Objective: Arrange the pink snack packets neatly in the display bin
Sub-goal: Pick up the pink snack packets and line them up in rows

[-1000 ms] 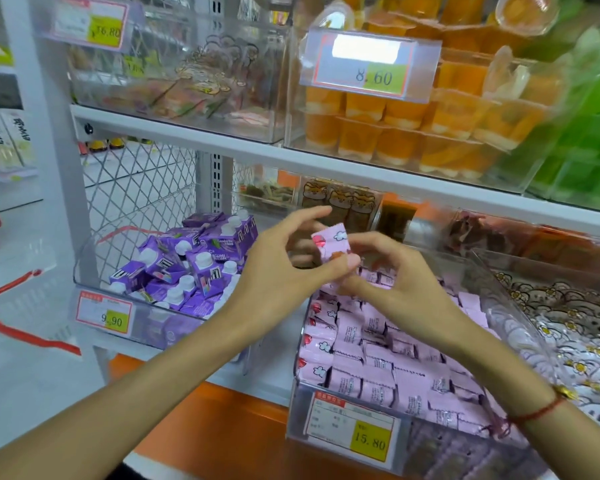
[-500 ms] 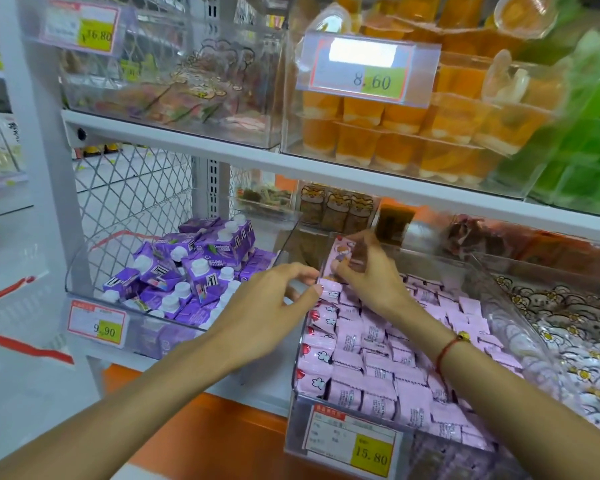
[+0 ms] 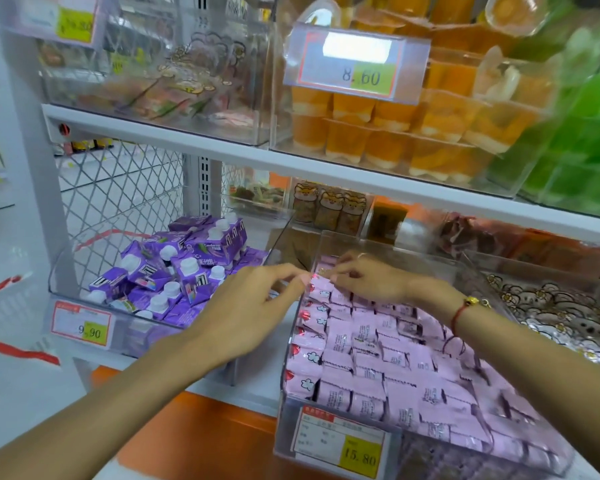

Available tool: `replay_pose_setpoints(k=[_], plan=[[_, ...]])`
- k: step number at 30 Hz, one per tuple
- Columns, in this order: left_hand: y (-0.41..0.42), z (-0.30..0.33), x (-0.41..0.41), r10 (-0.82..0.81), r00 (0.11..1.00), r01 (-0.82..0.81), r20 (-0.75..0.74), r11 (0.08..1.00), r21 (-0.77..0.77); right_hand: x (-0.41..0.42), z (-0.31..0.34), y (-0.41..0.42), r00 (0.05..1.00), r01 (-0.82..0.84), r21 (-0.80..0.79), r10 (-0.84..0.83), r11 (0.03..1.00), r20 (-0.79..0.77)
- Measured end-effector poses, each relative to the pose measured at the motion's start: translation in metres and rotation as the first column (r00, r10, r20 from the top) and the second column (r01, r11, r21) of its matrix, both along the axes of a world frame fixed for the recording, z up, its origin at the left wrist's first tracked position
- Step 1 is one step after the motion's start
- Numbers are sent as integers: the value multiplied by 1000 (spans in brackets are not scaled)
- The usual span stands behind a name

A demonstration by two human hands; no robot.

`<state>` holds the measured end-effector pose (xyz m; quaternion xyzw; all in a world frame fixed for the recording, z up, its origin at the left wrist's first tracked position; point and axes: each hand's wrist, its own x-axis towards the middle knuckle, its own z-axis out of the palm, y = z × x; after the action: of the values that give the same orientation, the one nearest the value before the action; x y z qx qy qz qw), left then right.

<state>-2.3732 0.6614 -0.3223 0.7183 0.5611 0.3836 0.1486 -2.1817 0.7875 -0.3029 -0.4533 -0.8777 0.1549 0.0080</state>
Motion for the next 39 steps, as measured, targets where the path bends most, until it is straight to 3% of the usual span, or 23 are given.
replay_pose_setpoints(k=[3,8,15,18,20,22,24,25,26,30,32,34,37,39], plan=[[0,-1,0,18,1000,-18,4,1000,-7,-4,-3,5,929,172,-71,-186,983,-321],[-1,-4,1,26,999,-27,35,999,20,-21,-17,17,963,250,232,-217,940,-161],[1,-3,2,55,998,-54,43,998,-28,-20,-19,17,871,312,181,-204,933,-447],[2,-2,1,56,998,-54,39,998,-28,-24,-11,11,618,365,-33,-268,931,-739],[2,-2,1,48,998,-47,33,999,-23,-25,-1,0,429,428,-101,-300,898,-852],[2,-2,1,43,998,-42,37,999,-21,-24,8,-15,130,451,-219,-307,865,-943],[1,0,1,24,998,-25,54,1000,9,-18,16,-34,-216,338,-406,-350,849,-911],[1,1,2,4,997,-7,77,999,32,-15,19,-44,-306,271,-467,-385,842,-871],[0,2,2,-23,995,18,99,998,54,-12,21,-53,-328,213,-515,-435,830,-838],[-4,8,6,-92,996,94,-20,962,256,-12,19,-80,-146,32,-630,-620,776,-771],[-2,10,5,-77,997,73,1,938,339,-13,20,-88,-119,-31,-660,-658,751,-743],[-2,14,6,-94,983,42,155,949,311,-11,24,-91,-69,-22,-658,-657,753,-750],[-2,20,10,-108,851,63,514,993,104,-6,26,-91,215,219,-513,-553,830,-805],[-2,22,11,-68,806,68,588,997,23,-2,27,-92,375,278,-302,-393,912,-840]])
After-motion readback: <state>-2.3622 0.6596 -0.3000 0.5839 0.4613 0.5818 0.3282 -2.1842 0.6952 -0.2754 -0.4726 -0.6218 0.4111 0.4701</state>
